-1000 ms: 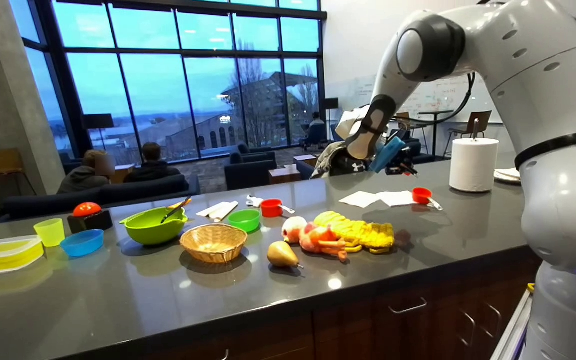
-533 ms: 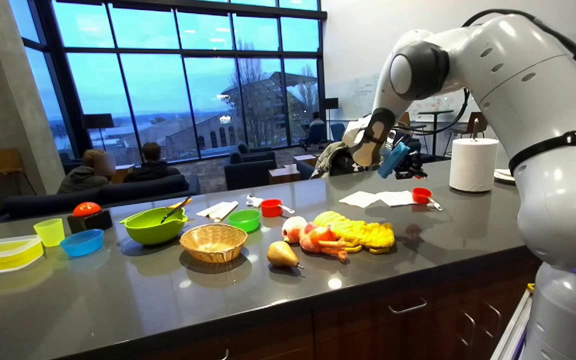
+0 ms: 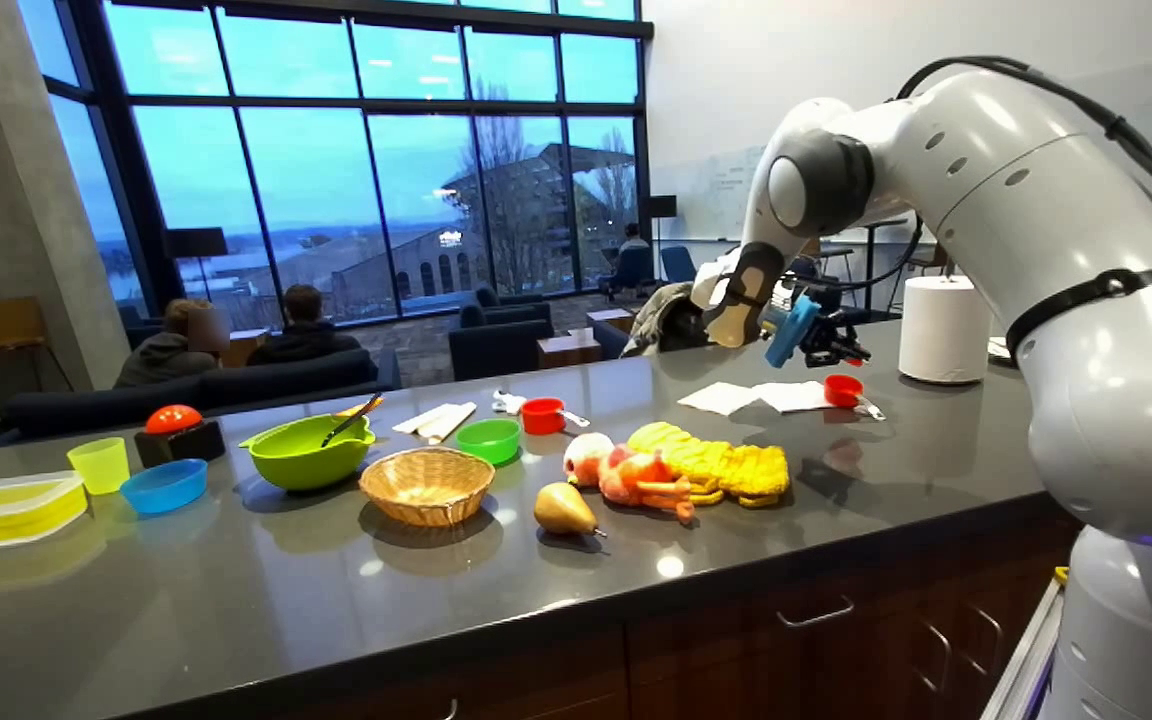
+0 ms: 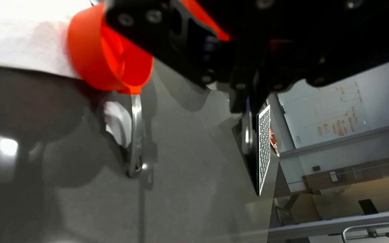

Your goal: Move the orange measuring cup to the right

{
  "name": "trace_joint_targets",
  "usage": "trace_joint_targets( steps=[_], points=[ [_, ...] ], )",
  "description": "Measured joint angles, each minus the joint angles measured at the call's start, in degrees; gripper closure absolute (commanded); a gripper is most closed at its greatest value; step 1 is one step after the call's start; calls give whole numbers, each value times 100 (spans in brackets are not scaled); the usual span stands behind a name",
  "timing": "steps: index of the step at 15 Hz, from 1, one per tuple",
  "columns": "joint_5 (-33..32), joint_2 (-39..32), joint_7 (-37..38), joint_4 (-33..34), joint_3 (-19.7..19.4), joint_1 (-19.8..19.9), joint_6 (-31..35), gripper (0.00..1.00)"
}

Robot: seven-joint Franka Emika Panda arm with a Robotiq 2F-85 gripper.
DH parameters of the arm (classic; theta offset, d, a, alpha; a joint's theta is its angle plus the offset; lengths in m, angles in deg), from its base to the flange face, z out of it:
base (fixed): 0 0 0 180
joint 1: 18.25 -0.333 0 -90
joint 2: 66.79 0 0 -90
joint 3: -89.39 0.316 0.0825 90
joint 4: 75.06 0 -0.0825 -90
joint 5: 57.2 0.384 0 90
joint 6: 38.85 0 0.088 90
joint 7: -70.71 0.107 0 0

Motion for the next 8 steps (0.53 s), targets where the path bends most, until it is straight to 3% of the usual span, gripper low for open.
trace_joint_targets(
  steps=[8],
  points=[
    [5, -283, -35, 467, -4, 51, -426, 5]
  ],
)
